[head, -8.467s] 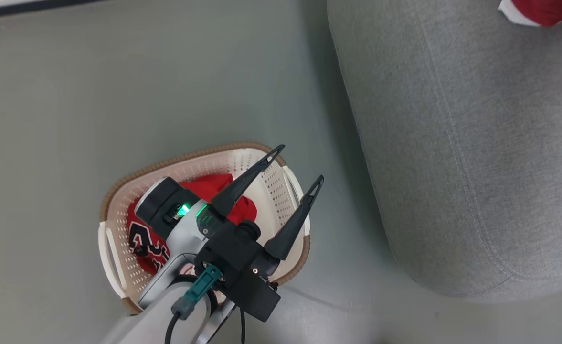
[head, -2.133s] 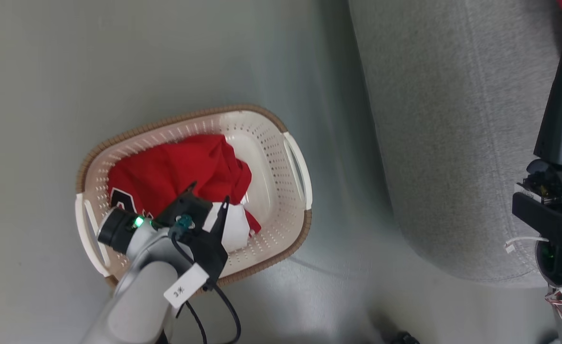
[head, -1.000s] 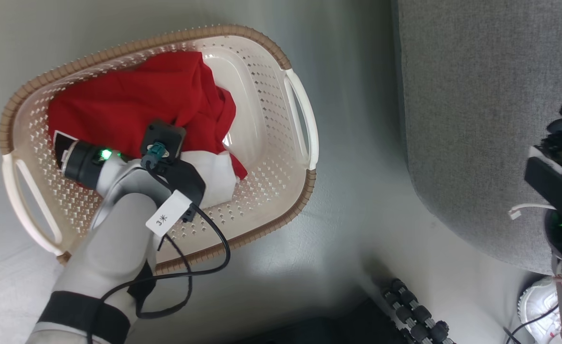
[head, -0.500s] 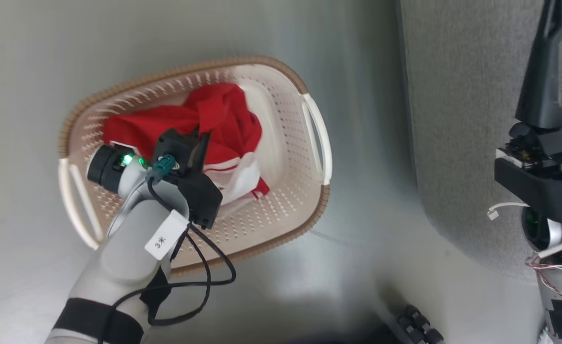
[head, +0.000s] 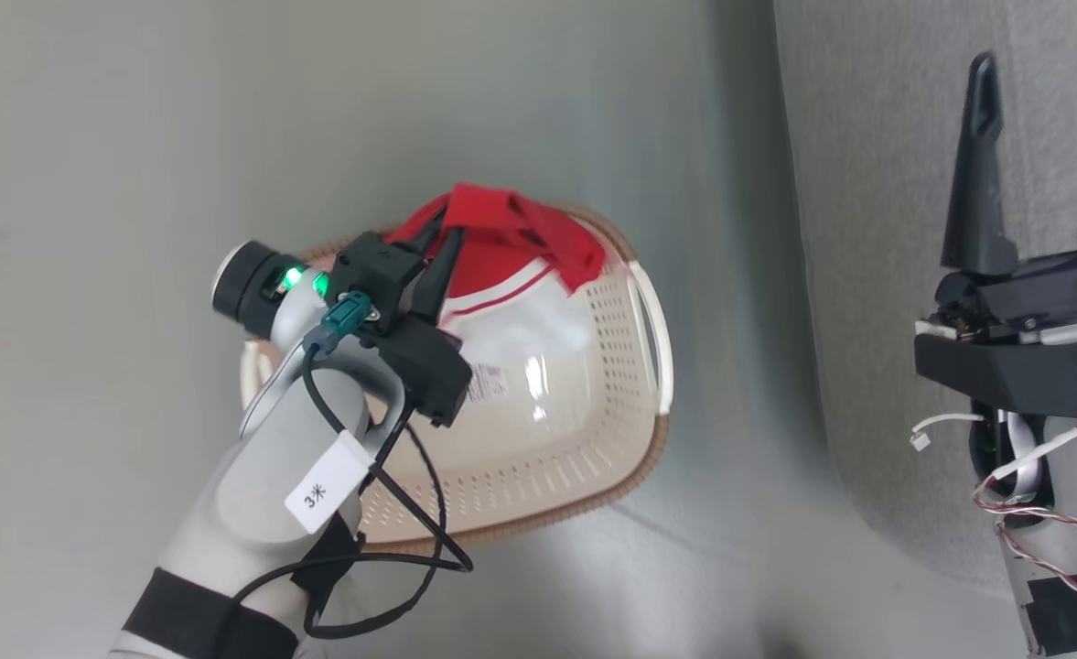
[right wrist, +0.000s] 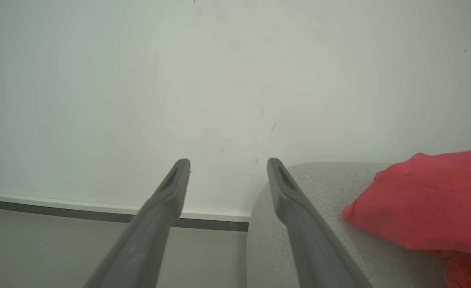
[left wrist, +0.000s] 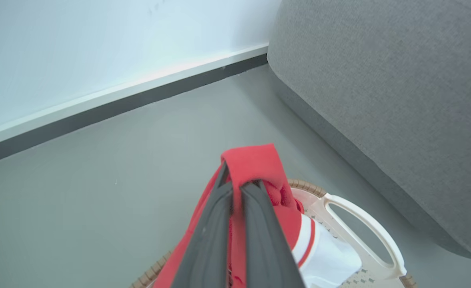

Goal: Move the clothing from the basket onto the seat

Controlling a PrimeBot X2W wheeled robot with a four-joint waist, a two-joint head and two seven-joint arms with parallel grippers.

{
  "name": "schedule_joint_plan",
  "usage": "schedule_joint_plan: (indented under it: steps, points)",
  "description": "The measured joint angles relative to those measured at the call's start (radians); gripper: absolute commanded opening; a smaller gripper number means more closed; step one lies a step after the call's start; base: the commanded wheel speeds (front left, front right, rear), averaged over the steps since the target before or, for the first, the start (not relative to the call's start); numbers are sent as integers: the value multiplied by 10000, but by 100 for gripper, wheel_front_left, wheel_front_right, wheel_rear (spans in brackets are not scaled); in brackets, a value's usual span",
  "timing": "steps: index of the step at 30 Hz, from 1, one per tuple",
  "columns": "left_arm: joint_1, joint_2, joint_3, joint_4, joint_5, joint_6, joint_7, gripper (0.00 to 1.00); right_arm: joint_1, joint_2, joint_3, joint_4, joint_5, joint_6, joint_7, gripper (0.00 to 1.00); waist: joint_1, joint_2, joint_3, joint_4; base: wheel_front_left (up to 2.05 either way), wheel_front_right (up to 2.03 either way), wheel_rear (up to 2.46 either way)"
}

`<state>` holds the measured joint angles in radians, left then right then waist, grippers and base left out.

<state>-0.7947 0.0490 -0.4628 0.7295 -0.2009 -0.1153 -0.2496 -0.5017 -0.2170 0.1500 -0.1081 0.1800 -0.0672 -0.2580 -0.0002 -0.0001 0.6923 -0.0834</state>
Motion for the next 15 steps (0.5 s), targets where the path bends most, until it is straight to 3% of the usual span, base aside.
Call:
schedule_joint_plan:
  steps: [15]
  points:
    - [-158,-33,-290,-1312,-355,-88,0,0,567,84,-209,1467,274,245,2,100,-1,1,-2275,589,0,0,0]
